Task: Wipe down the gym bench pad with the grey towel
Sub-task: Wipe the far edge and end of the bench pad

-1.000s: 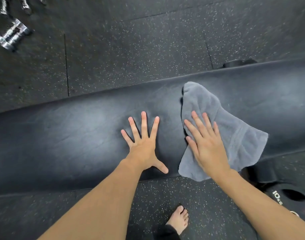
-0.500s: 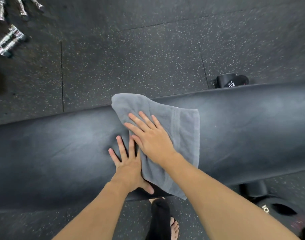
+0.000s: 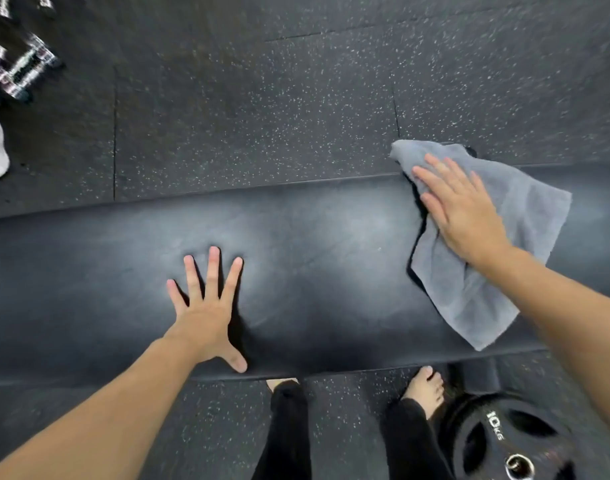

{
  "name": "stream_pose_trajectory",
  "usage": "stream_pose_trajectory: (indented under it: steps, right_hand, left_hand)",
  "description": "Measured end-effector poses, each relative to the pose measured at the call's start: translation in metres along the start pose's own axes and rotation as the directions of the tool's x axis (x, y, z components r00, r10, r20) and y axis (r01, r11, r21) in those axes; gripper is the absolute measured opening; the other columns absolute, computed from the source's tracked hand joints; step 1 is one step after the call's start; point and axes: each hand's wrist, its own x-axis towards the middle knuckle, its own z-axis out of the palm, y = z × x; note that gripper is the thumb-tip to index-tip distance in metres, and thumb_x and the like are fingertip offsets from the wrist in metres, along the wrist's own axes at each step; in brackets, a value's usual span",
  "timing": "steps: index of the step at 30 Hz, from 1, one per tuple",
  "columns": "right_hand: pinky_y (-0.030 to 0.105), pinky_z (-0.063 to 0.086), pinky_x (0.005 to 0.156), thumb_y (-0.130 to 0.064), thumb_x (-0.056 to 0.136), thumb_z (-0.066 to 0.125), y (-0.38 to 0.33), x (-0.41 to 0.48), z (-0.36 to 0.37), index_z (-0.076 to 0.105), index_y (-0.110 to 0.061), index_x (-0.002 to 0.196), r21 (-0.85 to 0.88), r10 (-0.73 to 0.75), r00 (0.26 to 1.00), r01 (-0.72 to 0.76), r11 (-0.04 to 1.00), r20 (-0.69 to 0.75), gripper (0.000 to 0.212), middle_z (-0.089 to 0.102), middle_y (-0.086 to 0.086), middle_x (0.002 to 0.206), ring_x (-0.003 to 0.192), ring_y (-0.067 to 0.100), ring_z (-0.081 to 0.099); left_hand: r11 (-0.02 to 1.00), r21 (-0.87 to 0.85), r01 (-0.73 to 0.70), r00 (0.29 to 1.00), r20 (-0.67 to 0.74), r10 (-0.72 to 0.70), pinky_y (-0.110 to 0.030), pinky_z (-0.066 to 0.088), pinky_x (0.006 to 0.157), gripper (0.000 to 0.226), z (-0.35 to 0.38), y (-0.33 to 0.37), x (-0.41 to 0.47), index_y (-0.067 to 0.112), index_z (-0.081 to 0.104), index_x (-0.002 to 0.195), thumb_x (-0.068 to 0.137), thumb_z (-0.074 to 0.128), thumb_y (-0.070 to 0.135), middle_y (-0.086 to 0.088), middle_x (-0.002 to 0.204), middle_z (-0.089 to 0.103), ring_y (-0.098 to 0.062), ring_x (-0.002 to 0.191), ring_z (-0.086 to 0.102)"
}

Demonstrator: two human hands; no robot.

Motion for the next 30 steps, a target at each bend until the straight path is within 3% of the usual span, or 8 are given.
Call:
stream_pose_trajectory:
  steps: [5,9,11,13,18,22,26,30]
  right_hand:
    - [0.053,0.019,0.122,-0.039,0.106,0.028,0.044,-0.012,-0.011,0.040,-0.025,0.152,-0.003,-0.070,0.997,0.070,0.998,-0.033,0.050,0.031,0.000,0.164,0.154,0.028,0.023]
    - [0.053,0.020,0.123,-0.033,0.107,0.032,0.013,-0.029,0.009,0.043,-0.023,0.151,0.029,-0.046,0.992,0.050,0.998,-0.118,0.046,0.032,0.002,0.164,0.154,0.031,0.023]
    - [0.052,0.019,0.123,-0.033,0.106,0.034,-0.006,-0.048,0.018,0.043,-0.023,0.151,0.028,-0.067,0.991,0.071,0.997,-0.111,0.047,0.030,0.001,0.165,0.154,0.030,0.021]
    - [0.053,0.020,0.122,-0.033,0.106,0.035,-0.019,-0.072,0.026,0.043,-0.024,0.151,0.010,-0.092,0.993,0.093,0.996,-0.079,0.047,0.030,0.000,0.165,0.154,0.030,0.021]
    - [0.054,0.022,0.122,-0.031,0.105,0.041,-0.050,-0.124,0.050,0.044,-0.024,0.151,-0.008,-0.193,0.980,0.193,0.981,-0.043,0.047,0.030,0.001,0.165,0.154,0.030,0.022]
    - [0.053,0.026,0.121,-0.027,0.102,0.045,-0.051,-0.134,0.056,0.047,-0.022,0.149,0.006,-0.233,0.971,0.234,0.972,-0.061,0.047,0.030,0.001,0.165,0.154,0.028,0.022]
    - [0.052,0.026,0.121,-0.028,0.100,0.047,-0.041,-0.133,0.053,0.045,-0.022,0.150,0.008,-0.250,0.966,0.251,0.968,-0.060,0.050,0.030,0.000,0.165,0.154,0.025,0.023]
    - [0.050,0.024,0.122,-0.028,0.101,0.049,-0.019,-0.134,0.046,0.046,-0.027,0.150,-0.005,-0.256,0.963,0.257,0.966,-0.083,0.049,0.030,-0.002,0.165,0.154,0.023,0.025]
  left_hand:
    - [0.990,0.053,0.129,0.992,0.003,-0.129,-0.068,0.005,0.115,0.173,-0.003,0.042,-0.010,0.010,-0.060,0.119,0.046,0.086,0.068,-0.029,0.138,-0.055,-0.063,0.135,-0.029]
    - [0.968,0.019,0.250,0.967,-0.056,-0.248,-0.062,0.010,0.119,0.157,-0.015,0.069,-0.011,-0.003,-0.050,0.129,0.067,0.087,0.040,-0.035,0.151,-0.034,-0.056,0.145,-0.013]
    - [0.985,-0.032,0.171,0.970,-0.169,-0.174,-0.062,0.014,0.118,0.130,-0.022,0.088,-0.012,0.005,-0.035,0.146,0.079,0.076,0.020,-0.026,0.158,-0.028,-0.049,0.149,-0.008]
    - [1.000,-0.022,0.020,0.967,-0.255,-0.024,-0.062,0.013,0.117,0.123,-0.029,0.119,-0.011,0.016,-0.029,0.151,0.081,0.072,0.013,-0.015,0.161,-0.029,-0.043,0.150,-0.009]
    - [0.990,-0.050,-0.128,0.973,-0.202,0.116,-0.063,0.002,0.117,0.134,-0.067,0.187,0.002,0.018,-0.022,0.154,0.070,0.083,0.033,-0.007,0.161,-0.033,-0.037,0.150,-0.021]
    - [0.996,-0.034,-0.086,0.984,-0.158,0.080,-0.065,0.004,0.118,0.144,-0.086,0.218,0.014,0.006,-0.018,0.153,0.061,0.086,0.043,-0.011,0.160,-0.032,-0.041,0.148,-0.023]
    - [0.993,-0.044,-0.105,0.982,-0.165,0.096,-0.070,0.006,0.115,0.159,-0.084,0.228,0.018,0.008,-0.024,0.151,0.050,0.090,0.055,-0.007,0.158,-0.038,-0.042,0.146,-0.029]
    - [0.989,-0.098,-0.113,0.987,-0.127,0.100,-0.073,-0.005,0.112,0.174,-0.079,0.233,0.021,0.012,-0.045,0.135,0.036,0.085,0.072,-0.006,0.150,-0.050,-0.043,0.139,-0.041]
